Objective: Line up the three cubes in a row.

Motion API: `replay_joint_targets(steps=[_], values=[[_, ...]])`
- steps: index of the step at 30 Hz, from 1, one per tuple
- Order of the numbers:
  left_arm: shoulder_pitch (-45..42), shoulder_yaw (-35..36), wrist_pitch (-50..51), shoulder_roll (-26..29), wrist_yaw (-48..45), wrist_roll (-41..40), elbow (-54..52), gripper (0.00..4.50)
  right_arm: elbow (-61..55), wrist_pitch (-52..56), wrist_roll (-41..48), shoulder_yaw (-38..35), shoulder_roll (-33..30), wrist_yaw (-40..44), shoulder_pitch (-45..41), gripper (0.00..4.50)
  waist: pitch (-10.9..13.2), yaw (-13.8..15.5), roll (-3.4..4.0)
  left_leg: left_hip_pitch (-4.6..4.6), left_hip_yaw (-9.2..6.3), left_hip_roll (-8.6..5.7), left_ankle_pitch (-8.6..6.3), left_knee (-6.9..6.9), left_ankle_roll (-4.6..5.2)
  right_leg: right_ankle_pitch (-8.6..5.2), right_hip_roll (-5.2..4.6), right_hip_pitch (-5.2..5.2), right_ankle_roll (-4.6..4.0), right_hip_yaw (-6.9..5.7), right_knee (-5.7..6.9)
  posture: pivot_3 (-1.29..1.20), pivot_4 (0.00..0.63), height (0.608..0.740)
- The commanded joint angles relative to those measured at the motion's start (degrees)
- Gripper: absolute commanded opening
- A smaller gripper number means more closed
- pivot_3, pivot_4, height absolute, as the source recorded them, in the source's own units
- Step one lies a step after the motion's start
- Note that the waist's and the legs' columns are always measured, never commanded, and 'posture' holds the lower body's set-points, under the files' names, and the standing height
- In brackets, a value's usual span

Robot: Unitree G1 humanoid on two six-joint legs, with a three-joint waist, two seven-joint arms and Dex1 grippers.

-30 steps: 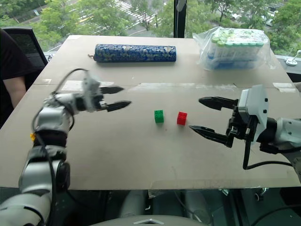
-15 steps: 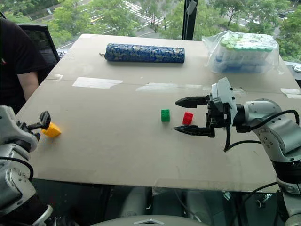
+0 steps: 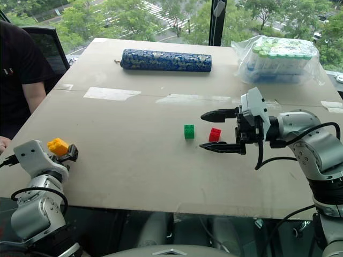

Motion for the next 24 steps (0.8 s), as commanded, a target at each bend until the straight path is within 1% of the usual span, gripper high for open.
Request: replay_joint_targets(steps=[1, 3, 4, 5, 7, 8, 10, 11, 12, 13, 15, 16, 18, 20, 21, 24], values=[[-0.6, -0.7, -6.9, 2.0, 0.1, -0.5, 2.6, 2.7, -2.3, 0.2, 0.3, -2.6, -1.0, -0.6, 0.8, 3.68, 0.0, 0.0, -0.01, 0.0, 0.0, 0.0, 0.0, 0.0, 0.0, 0.0, 0.0, 0.0, 0.0, 0.01, -0.01, 0.0, 0.15, 0.74], [-0.7, -1.2, -8.8, 2.9, 0.0, -0.6, 4.6, 1.57, -2.7, 0.3, 0.4, -2.8, -1.2, -1.0, 1.4, 3.68, 0.0, 0.0, -0.01, -0.01, 0.02, 0.0, 0.0, 0.0, 0.0, 0.0, -0.01, 0.0, 0.0, 0.0, -0.02, 0.0, 0.15, 0.74], [-0.6, -1.6, -9.7, 3.3, 0.0, -0.6, 5.2, 1.26, -3.0, 0.5, 0.6, -3.1, -1.3, -1.3, 1.8, 3.68, 0.0, 0.0, 0.0, -0.02, 0.01, 0.0, 0.0, 0.0, 0.0, 0.0, 0.0, 0.0, 0.0, -0.01, -0.02, 0.0, 0.15, 0.74], [-0.3, -2.0, -10.5, 3.6, -0.3, -0.9, 5.5, 1.18, -3.4, 0.7, 0.7, -3.5, -1.4, -1.7, 2.2, 3.68, 0.0, 0.0, 0.0, -0.01, 0.01, 0.0, 0.0, -0.01, 0.0, 0.0, 0.0, 0.0, 0.0, 0.0, -0.02, 0.0, 0.15, 0.74], [0.3, -3.0, -12.3, 4.7, -2.1, -1.9, 5.9, 1.18, -4.2, 1.0, 0.9, -4.2, -1.7, -2.4, 3.4, 3.68, 0.0, 0.0, 0.0, -0.02, 0.01, 0.0, 0.0, -0.02, 0.0, 0.0, -0.01, 0.0, 0.0, -0.01, -0.03, 0.0, 0.15, 0.74], [-0.1, -3.1, -12.8, 5.0, -4.7, -4.4, 6.1, 1.18, -4.7, 1.1, 0.9, -4.7, -1.8, -2.9, 4.3, 3.68, 0.0, 0.1, 0.0, -0.03, 0.01, 0.0, 0.0, -0.02, 0.0, 0.0, -0.02, 0.0, 0.0, -0.01, -0.04, 0.0, 0.15, 0.74], [-1.1, -5.3, -13.4, 7.4, -14.3, -10.5, 6.7, 1.18, -5.6, 0.7, 0.1, -5.8, -2.3, -3.7, 6.9, 3.68, 0.0, 0.2, -0.01, -0.03, 0.01, 0.0, 0.0, -0.02, 0.0, 0.0, -0.03, 0.0, 0.0, -0.04, -0.05, 0.0, 0.15, 0.74], [-1.2, -8.3, -14.6, 10.1, -21.4, -12.1, 7.8, 1.18, -5.9, -0.2, -1.0, -6.6, -2.4, -4.4, 8.9, 3.68, 0.0, 0.2, -0.01, -0.05, 0.0, 0.0, 0.0, -0.02, 0.0, 0.0, -0.04, 0.0, 0.0, -0.09, -0.05, 0.0, 0.15, 0.74], [-1.2, -10.4, -15.5, 12.0, -26.0, -13.0, 8.6, 1.18, -6.3, -0.8, -1.7, -7.2, -2.6, -5.0, 10.2, 3.68, 0.0, 0.3, -0.01, -0.06, -0.02, 0.0, 0.0, -0.02, 0.0, -0.01, -0.04, 0.0, -0.01, -0.12, -0.05, 0.0, 0.15, 0.74], [-1.6, -13.3, -15.9, 14.7, -32.8, -14.5, 10.3, 1.18, -6.5, -1.3, -2.2, -8.3, -2.3, -6.0, 11.7, 3.68, 0.0, 0.3, 0.0, -0.06, -0.07, -0.01, 0.0, -0.02, -0.01, -0.01, -0.04, 0.01, -0.02, -0.18, -0.06, 0.0, 0.15, 0.74], [-5.0, -21.5, -18.5, 22.8, -48.9, -14.2, 17.6, 1.18, -6.9, -1.2, -2.1, -10.6, -2.4, -7.4, 14.7, 3.68, 0.0, 0.2, 0.07, -0.03, -0.01, -0.02, 0.0, -0.04, -0.01, -0.01, -0.05, 0.0, -0.02, -0.13, -0.05, 0.0, 0.15, 0.74], [-8.2, -25.6, -20.6, 26.2, -57.1, -13.7, 22.5, 1.18, -7.2, -1.5, -2.5, -11.5, -2.8, -7.7, 16.2, 3.68, 0.0, 0.2, 0.09, -0.01, 0.02, -0.03, 0.0, -0.04, -0.01, -0.02, -0.04, -0.01, -0.02, -0.1, -0.06, 0.0, 0.15, 0.74], [-15.9, -31.4, -26.7, 29.5, -68.0, -11.6, 33.1, 1.18, -8.2, -1.8, -2.5, -13.0, -3.4, -7.6, 18.7, 3.68, 0.0, 0.1, 0.11, -0.02, -0.04, -0.04, 0.0, -0.03, -0.01, -0.02, 0.0, -0.01, -0.03, -0.16, -0.06, 0.0, 0.15, 0.74], [-24.5, -38.1, -36.9, 30.9, -77.1, -6.4, 45.6, 1.18, -9.6, -1.7, -2.3, -14.5, -3.4, -8.7, 20.5, 3.68, 0.0, 0.2, 0.12, -0.04, -0.01, -0.04, 0.0, -0.04, 0.0, -0.03, 0.01, -0.01, -0.03, -0.13, -0.09, 0.0, 0.15, 0.74], [-29.2, -40.8, -41.1, 30.6, -80.3, -4.2, 52.1, 1.18, -10.4, -1.3, -2.1, -15.2, -3.4, -9.7, 21.2, 3.68, 0.0, 0.1, 0.12, -0.05, -0.05, -0.05, 0.0, -0.03, 0.0, -0.03, 0.04, -0.01, -0.03, -0.16, -0.1, 0.0, 0.15, 0.74], [-40.2, -45.1, -50.0, 27.7, -85.2, -0.1, 66.7, 1.18, -12.3, -0.8, -2.1, -16.6, -3.4, -11.4, 23.2, 3.68, 0.0, 0.1, 0.14, -0.1, 0.02, -0.07, 0.0, -0.02, 0.01, -0.03, 0.07, -0.03, 0.0, -0.05, -0.15, 0.0, 0.15, 0.74]])
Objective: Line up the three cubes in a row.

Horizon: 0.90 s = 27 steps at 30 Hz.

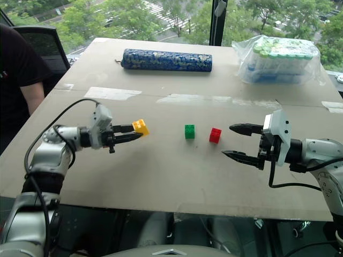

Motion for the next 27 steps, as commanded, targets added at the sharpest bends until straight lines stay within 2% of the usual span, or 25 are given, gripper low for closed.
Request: replay_joint_targets(steps=[1, 5, 10, 27], values=[[-9.3, -4.3, -11.9, -2.5, -7.0, 5.1, 14.7, 1.18, -3.8, -0.4, 0.5, -3.3, -0.6, -2.0, 1.3, 3.68, 0.0, 0.0, -0.01, -0.02, -0.02, 0.0, 0.0, 0.01, 0.0, 0.0, 0.01, 0.0, 0.01, -0.01, -0.01, 0.0, 0.15, 0.74], [-17.2, -6.4, -18.7, -5.9, -8.5, 8.8, 26.2, 1.18, -6.6, 0.3, 1.0, -5.6, -1.0, -3.6, 4.2, 3.68, 0.0, 0.0, -0.03, -0.16, -0.03, 0.0, 0.0, -0.07, 0.01, -0.01, 0.07, -0.2, 0.02, 0.12, -0.02, 0.0, 0.15, 0.74], [-21.5, -6.5, -22.3, -8.1, -6.7, 11.3, 32.6, 1.18, -8.9, 1.2, 1.3, -8.0, -1.4, -6.0, 6.4, 3.68, 0.0, -0.1, -0.03, -0.25, -0.06, 0.0, 0.0, -0.02, 0.01, 0.0, 0.08, -0.3, 0.04, 0.11, 0.05, 0.0, 0.15, 0.74], [-23.0, -5.1, -24.5, -8.7, -4.1, 14.0, 35.9, 1.18, -10.5, 4.0, 2.7, -10.7, -3.9, -7.7, 9.7, 3.68, 0.0, -0.1, -0.04, -0.25, -0.07, 0.0, 0.0, 0.0, 0.01, 0.0, 0.07, -0.3, 0.04, 0.1, 0.09, 0.0, 0.15, 0.74]])
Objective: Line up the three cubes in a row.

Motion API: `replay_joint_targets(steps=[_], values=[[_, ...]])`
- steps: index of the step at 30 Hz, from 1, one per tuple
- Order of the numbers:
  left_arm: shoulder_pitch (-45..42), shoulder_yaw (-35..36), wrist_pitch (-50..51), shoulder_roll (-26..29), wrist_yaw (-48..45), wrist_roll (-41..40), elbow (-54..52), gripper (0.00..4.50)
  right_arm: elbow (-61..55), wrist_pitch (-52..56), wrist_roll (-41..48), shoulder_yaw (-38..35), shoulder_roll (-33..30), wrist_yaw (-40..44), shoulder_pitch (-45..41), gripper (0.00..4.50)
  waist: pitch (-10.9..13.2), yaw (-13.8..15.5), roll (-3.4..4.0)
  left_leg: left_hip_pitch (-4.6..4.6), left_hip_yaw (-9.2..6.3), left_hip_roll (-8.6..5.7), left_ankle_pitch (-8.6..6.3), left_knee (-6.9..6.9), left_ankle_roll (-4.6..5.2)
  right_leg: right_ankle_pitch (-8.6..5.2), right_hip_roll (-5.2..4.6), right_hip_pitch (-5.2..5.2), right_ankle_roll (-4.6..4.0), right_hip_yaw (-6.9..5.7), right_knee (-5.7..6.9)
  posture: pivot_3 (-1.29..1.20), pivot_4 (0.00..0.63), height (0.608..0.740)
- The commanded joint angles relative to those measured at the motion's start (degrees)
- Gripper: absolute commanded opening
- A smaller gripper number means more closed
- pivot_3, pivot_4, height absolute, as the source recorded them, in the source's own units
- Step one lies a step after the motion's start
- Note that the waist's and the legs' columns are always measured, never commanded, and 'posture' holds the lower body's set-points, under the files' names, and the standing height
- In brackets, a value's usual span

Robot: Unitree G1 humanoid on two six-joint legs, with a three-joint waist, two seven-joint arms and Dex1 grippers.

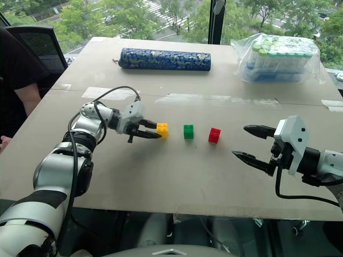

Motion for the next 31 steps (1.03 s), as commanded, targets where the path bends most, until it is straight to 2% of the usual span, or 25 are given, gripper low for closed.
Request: replay_joint_targets(steps=[1, 6, 7, 10, 11, 14, 16, 19, 21, 23, 26, 31], values=[[-1.3, 0.9, -1.1, 0.5, 0.9, 0.6, -0.2, 1.68, -2.0, 0.1, 0.8, -2.1, -1.1, 0.0, 0.1, 3.68, 0.0, 0.0, 0.0, 0.0, 0.0, 0.0, 0.0, 0.0, 0.0, 0.0, 0.0, 0.0, 0.0, 0.0, 0.0, 0.0, 0.15, 0.74], [-0.5, 3.7, 0.9, 1.3, -2.1, -2.0, -2.2, 4.07, -2.7, 0.7, 1.2, -2.8, -1.5, -0.5, 1.0, 3.68, 0.0, 0.0, 0.0, 0.0, 0.0, 0.0, 0.0, 0.0, 0.0, 0.0, 0.0, 0.0, 0.0, 0.0, 0.0, 0.0, 0.15, 0.74], [0.1, 4.5, 1.9, 2.0, -2.6, -2.8, -3.4, 4.25, -3.0, 0.8, 1.1, -3.4, -1.5, -0.7, 1.6, 3.68, 0.0, 0.0, 0.0, -0.01, 0.0, 0.0, 0.0, 0.0, 0.0, 0.0, 0.0, 0.0, 0.0, 0.0, 0.0, 0.0, 0.15, 0.74], [3.7, 6.9, 5.3, 3.9, -2.4, -5.6, -9.7, 4.25, -3.8, 1.3, 1.0, -5.8, -0.9, -1.6, 3.9, 3.68, 0.0, -0.2, 0.0, 0.0, 0.0, 0.0, 0.0, -0.01, 0.0, 0.0, 0.0, -0.01, 0.0, 0.02, -0.01, 0.0, 0.15, 0.74], [6.8, 8.2, 9.6, 4.7, -1.7, -7.7, -15.4, 4.25, -4.4, 1.8, 1.5, -7.1, -0.4, -2.2, 5.2, 3.68, 0.0, -0.3, 0.01, 0.0, 0.0, 0.01, 0.0, -0.01, 0.0, 0.0, 0.0, 0.0, 0.0, 0.02, 0.0, 0.0, 0.15, 0.74], [22.4, 13.1, 24.3, 7.3, 5.1, -13.8, -41.2, 4.25, -5.8, 2.2, 0.6, -10.2, 1.6, -5.2, 9.1, 3.68, 0.0, -0.9, 0.04, 0.06, 0.03, 0.05, 0.01, -0.06, -0.02, 0.0, -0.04, 0.05, 0.0, 0.05, 0.02, 0.0, 0.15, 0.74], [33.3, 17.9, 34.8, 7.4, 13.4, -17.7, -59.0, 4.25, -6.1, 1.5, -0.9, -11.2, 3.2, -6.8, 11.3, 3.68, 0.0, -1.5, 0.06, 0.17, -0.09, 0.14, 0.01, -0.14, -0.03, -0.01, -0.1, 0.07, 0.01, 0.21, 0.0, 0.0, 0.15, 0.74], [48.5, 25.8, 47.9, 4.5, 27.1, -23.0, -82.0, 4.25, -5.9, 0.9, -2.2, -12.4, 5.5, -8.5, 14.3, 3.68, 0.0, -1.5, 0.03, 0.25, -0.11, 0.16, 0.01, -0.1, -0.02, -0.01, -0.13, 0.15, 0.02, 0.19, 0.03, 0.0, 0.15, 0.74], [56.3, 28.3, 52.9, 2.2, 33.0, -25.6, -92.3, 4.25, -5.1, 0.0, -2.6, -12.3, 6.9, -8.6, 15.4, 3.68, 0.0, -1.3, 0.04, 0.36, -0.12, 0.25, 0.0, -0.09, -0.02, -0.01, -0.16, 0.25, 0.02, 0.18, 0.03, 0.0, 0.15, 0.74], [63.4, 29.8, 53.7, 0.0, 37.0, -26.4, -99.1, 4.25, -4.1, -1.4, -4.1, -11.4, 7.9, -8.1, 16.7, 3.68, 0.0, -1.0, 0.09, 0.67, -0.05, 0.18, 0.0, -0.08, -0.02, -0.02, -0.2, 0.62, 0.02, 0.14, -0.03, 0.0, 0.15, 0.74], [69.3, 30.7, 53.0, -2.2, 41.3, -26.6, -104.1, 4.25, -2.3, -3.3, -5.9, -11.3, 8.1, -6.5, 18.6, 3.68, 0.0, -0.9, 0.07, 1.29, -0.02, 0.06, -0.01, -0.16, -0.02, -0.27, -0.28, 1.08, -0.06, 0.26, -0.1, 0.0, 0.15, 0.74], [78.4, 32.8, 51.6, -3.8, 43.0, -29.2, -107.7, 4.25, 0.6, -5.8, -7.3, -11.1, 8.4, -4.7, 19.8, 3.68, -0.1, -1.1, 0.11, 1.28, 0.03, 0.09, -0.01, -0.14, -0.01, -0.21, -0.27, 1.01, -0.18, 0.48, -0.08, 0.0, 0.15, 0.74]])
